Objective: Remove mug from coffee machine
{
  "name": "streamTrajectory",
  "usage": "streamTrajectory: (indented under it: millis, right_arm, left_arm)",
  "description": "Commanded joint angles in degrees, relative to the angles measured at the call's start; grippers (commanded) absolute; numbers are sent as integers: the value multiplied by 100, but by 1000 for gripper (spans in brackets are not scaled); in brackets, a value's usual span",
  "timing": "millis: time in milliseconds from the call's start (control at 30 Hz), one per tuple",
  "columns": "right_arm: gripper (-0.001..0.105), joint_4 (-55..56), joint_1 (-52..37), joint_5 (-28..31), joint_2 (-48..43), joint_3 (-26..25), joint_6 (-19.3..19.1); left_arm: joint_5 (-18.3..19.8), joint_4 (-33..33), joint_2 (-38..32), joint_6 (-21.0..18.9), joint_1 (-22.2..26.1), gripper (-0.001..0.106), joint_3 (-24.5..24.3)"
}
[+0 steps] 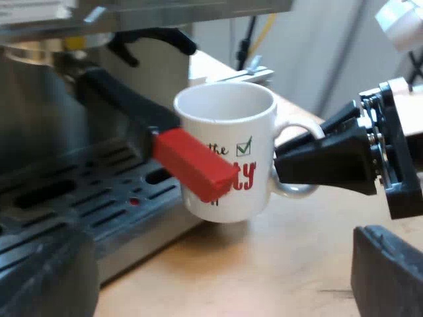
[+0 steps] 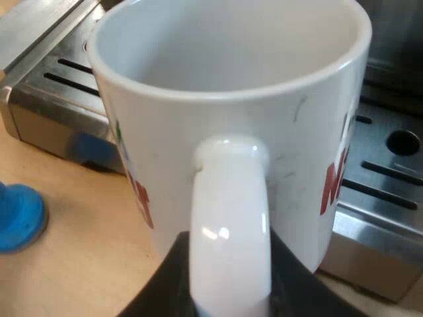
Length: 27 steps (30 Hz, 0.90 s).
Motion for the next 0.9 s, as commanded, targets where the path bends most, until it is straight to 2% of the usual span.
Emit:
streamTrajectory:
  millis: [33, 233, 433, 733, 900]
  right_arm:
    - [0, 224, -1, 84, -378, -74, -17]
    - [0, 848, -1, 71, -1002, -74, 26]
    - [0, 1260, -1, 71, -1586, -74, 313]
    - [0, 2053, -1, 71, -2385, -74, 332]
    - [0, 2634, -1, 71, -2859, -74, 767]
  left_arm:
    - [101, -112, 10, -125, -22, 79, -106]
    - [106, -200, 10, -125, -92, 79, -242]
    - [106, -199, 10, -125, -636, 79, -440]
    - [106, -190, 10, -125, -1141, 79, -442]
    - [106, -190, 10, -125, -1360, 79, -442]
